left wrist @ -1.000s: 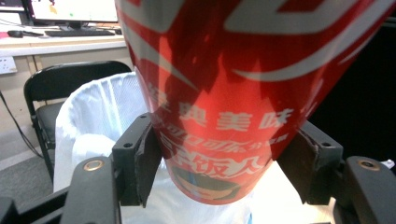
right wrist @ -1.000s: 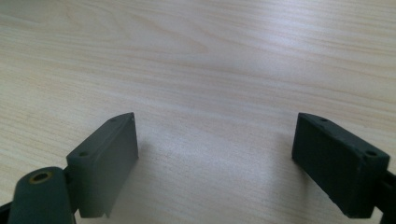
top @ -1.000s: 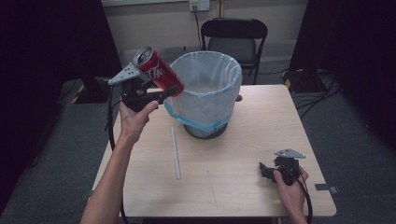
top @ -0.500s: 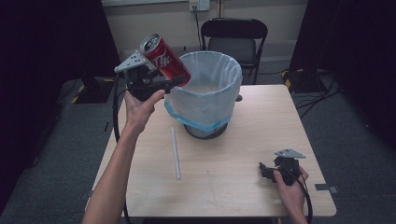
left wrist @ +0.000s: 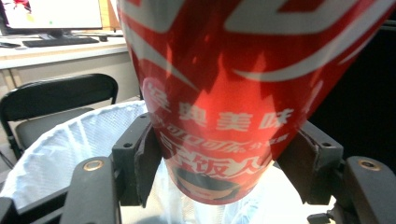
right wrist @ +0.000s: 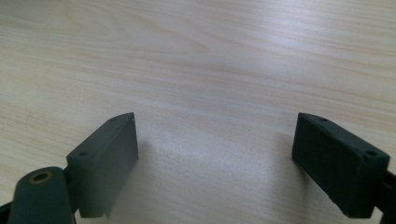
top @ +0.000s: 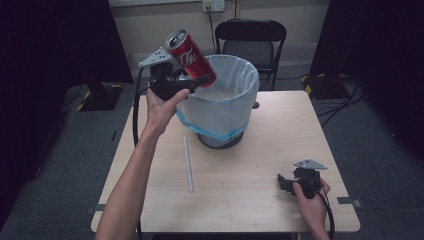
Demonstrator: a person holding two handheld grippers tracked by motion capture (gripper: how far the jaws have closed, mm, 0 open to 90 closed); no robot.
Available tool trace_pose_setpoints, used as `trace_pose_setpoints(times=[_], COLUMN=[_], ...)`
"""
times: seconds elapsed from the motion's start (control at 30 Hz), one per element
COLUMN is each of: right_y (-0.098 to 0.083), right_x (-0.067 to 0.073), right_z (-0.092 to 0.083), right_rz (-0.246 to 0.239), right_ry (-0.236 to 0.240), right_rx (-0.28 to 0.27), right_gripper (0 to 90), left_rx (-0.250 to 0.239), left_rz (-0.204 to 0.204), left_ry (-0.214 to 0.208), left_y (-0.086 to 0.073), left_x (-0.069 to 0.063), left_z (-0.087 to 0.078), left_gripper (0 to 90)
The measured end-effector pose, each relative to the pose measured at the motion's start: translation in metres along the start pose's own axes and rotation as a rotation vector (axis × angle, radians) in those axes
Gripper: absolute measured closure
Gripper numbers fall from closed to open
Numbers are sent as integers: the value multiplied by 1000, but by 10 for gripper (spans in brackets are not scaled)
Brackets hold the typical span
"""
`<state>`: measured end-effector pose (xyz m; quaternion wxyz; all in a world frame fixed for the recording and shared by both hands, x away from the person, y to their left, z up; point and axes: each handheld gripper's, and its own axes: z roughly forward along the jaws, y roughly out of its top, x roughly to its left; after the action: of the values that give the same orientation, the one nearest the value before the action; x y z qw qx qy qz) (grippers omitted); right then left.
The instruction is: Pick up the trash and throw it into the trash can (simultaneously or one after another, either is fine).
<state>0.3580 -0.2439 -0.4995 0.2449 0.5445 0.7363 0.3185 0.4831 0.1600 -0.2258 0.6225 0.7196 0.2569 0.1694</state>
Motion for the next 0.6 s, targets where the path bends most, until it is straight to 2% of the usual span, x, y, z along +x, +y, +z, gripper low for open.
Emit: trace_pose_setpoints(times=[0.27, 0.6], right_y=[0, 0], right_x=[0, 0], right_z=[0, 0], right_rz=[0, 0], right_ry=[0, 0], right_rx=[0, 0], right_gripper=[135, 136], left_rx=[26, 26], left_rz=[-6, -25], left_ry=[-7, 6], left_y=[-2, -4], left_x=[6, 14], left_z=[16, 19], left_gripper=[340, 325])
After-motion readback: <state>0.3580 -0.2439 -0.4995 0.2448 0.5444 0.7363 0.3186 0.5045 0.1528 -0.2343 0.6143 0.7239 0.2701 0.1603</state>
